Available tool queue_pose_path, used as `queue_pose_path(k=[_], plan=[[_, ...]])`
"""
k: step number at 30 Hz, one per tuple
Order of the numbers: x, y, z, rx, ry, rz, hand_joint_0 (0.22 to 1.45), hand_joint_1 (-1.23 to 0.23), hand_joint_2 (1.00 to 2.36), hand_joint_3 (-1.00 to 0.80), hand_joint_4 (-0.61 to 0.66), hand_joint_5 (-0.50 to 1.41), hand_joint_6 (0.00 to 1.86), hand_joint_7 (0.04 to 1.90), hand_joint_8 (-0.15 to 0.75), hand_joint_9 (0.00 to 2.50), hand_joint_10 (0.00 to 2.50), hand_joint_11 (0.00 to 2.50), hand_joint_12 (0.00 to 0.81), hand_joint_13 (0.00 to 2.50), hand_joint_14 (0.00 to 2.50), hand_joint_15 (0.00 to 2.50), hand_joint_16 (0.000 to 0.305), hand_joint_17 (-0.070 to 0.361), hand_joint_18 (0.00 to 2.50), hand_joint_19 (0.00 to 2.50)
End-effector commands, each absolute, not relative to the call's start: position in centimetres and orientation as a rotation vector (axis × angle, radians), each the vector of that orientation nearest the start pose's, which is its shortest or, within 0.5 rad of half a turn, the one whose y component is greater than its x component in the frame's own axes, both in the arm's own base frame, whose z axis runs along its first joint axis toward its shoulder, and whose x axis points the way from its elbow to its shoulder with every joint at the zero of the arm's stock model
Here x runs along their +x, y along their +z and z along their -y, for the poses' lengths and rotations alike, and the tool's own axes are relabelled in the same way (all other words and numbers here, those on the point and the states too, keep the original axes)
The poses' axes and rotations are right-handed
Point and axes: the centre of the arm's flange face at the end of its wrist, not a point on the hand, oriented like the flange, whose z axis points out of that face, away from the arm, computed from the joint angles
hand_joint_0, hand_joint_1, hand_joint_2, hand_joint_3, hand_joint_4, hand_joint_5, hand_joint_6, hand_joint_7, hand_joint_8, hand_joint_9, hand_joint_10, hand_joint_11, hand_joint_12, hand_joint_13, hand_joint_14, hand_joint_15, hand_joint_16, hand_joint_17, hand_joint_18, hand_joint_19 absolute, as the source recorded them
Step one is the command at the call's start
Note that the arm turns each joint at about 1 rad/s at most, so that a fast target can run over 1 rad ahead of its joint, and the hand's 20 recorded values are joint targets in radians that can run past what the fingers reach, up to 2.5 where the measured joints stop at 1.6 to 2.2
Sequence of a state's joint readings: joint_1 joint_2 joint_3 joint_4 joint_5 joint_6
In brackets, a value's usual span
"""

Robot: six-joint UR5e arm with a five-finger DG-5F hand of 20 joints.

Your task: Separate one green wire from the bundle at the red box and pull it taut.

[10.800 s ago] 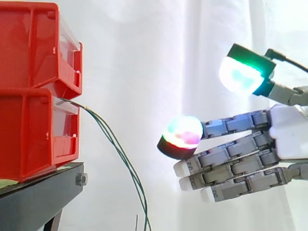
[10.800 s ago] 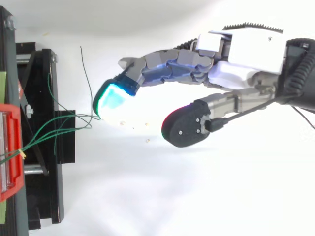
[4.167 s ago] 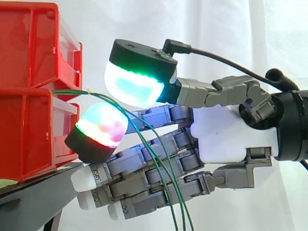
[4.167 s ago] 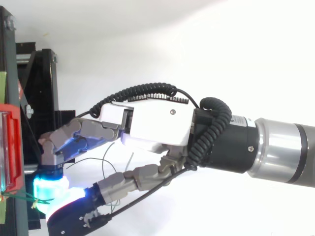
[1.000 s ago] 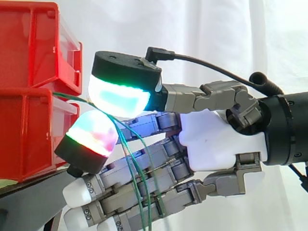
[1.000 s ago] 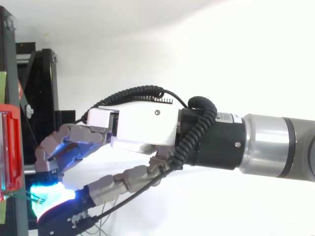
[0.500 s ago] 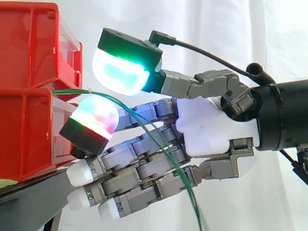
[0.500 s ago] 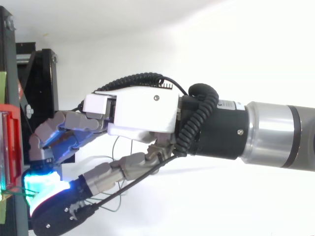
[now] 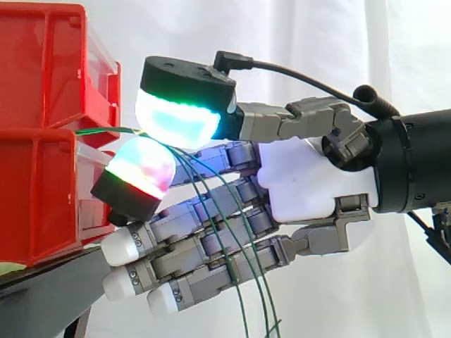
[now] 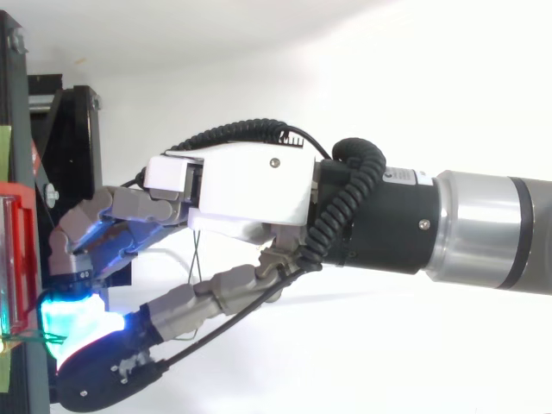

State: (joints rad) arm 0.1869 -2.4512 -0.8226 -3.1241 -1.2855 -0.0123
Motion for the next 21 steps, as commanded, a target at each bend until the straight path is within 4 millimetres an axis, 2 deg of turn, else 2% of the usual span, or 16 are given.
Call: queue_pose_path(k=[1, 7, 19, 21], plan=[[81.65, 27.3, 1.07, 1.304, 1.054, -1.234, 0.69, -0.88, 1.01, -0.38, 0.08, -0.21, 0.91, 0.91, 0.248, 0.71, 0.01, 0.42, 0.322, 0.49, 0.01, 0.17, 0.047, 0.106, 0.42, 0.18], [81.77, 28.18, 1.05, 1.294, 1.052, -1.234, 0.72, -0.9, 1.0, -0.46, 0.09, -0.21, 0.91, 0.9, 0.244, 0.72, 0.01, 0.42, 0.32, 0.5, 0.01, 0.16, 0.046, 0.103, 0.45, 0.18], [81.58, 27.35, 0.64, 1.305, 1.046, -1.242, 0.74, -0.91, 1.0, -0.5, 0.09, -0.2, 0.91, 0.91, 0.244, 0.72, 0.01, 0.42, 0.319, 0.51, 0.01, 0.16, 0.045, 0.102, 0.47, 0.18], [81.57, 27.43, 0.77, 1.305, 1.049, -1.238, 0.71, -0.92, 1.0, -0.5, 0.1, -0.2, 0.91, 0.91, 0.243, 0.72, 0.01, 0.43, 0.317, 0.51, 0.01, 0.18, 0.045, 0.102, 0.47, 0.19]])
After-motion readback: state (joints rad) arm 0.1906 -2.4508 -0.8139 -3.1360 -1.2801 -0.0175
